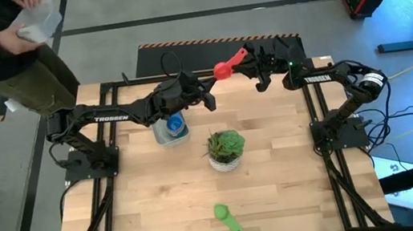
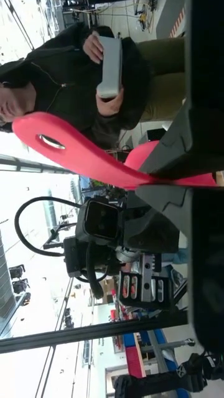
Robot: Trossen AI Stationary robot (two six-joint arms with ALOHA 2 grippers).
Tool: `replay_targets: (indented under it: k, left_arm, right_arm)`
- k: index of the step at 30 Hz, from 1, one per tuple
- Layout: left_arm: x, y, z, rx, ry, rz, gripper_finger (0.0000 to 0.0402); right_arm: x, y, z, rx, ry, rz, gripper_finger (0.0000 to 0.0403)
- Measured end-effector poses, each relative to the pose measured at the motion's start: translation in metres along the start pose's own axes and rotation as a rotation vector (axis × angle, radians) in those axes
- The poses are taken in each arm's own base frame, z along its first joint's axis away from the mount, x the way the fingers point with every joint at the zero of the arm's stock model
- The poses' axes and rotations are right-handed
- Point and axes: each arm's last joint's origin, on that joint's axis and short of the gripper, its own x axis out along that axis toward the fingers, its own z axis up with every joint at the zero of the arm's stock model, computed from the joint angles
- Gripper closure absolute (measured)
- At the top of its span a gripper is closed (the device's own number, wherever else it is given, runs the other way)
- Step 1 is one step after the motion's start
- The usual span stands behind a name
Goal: Nest measuring cups in basket
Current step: Stack the red measuring cup on top of the blue measuring cup in the gray bin
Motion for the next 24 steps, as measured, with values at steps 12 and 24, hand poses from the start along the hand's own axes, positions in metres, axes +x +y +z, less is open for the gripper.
replay_targets:
  k: [12,24]
  left_arm:
    - [0.0,0.0001,-0.0003,-0.001,0.003,0.001,0.0366]
    - [0.0001,-0.0012,-0.0005,0.005,0.011,-0.036,0.0302]
  right_arm:
    - [0.0,-0.0002,-0.0006,0.007,0.005,-0.001,0.0391]
    - [-0.0043,-0.0039,-0.0006,0.045,0.039,0.017,0.0391]
